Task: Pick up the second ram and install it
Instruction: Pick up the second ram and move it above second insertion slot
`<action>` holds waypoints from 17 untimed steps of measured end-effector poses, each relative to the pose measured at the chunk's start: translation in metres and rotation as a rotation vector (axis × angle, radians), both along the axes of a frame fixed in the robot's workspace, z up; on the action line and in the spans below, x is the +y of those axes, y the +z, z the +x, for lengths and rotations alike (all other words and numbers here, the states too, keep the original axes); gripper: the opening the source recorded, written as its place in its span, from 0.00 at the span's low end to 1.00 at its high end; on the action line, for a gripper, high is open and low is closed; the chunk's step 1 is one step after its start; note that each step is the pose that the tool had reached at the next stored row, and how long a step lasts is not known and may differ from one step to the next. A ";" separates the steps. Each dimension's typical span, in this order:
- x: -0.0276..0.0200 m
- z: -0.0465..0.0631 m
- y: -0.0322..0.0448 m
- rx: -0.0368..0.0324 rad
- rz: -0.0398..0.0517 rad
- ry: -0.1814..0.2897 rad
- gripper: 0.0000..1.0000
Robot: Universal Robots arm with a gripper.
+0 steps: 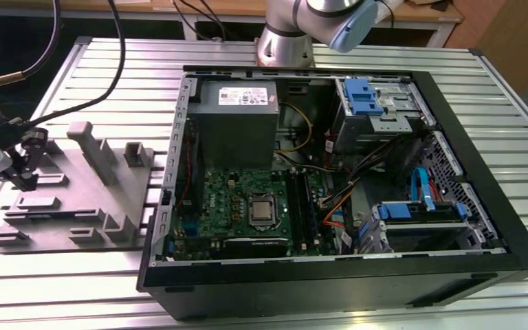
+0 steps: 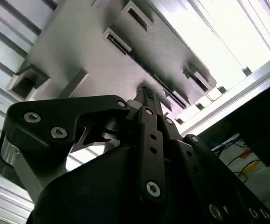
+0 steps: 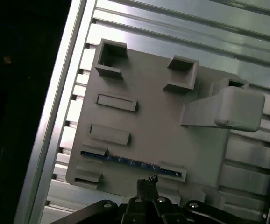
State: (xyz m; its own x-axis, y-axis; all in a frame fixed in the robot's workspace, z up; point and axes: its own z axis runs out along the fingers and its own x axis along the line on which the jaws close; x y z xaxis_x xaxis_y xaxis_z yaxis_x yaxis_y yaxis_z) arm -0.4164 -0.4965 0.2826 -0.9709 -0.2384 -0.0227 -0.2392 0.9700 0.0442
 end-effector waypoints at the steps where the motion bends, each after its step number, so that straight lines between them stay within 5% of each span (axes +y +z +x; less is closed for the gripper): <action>1: 0.0000 0.000 -0.0004 -0.0001 0.0001 0.018 0.10; 17: 0.0000 0.000 -0.0059 -0.0001 0.0000 0.310 0.10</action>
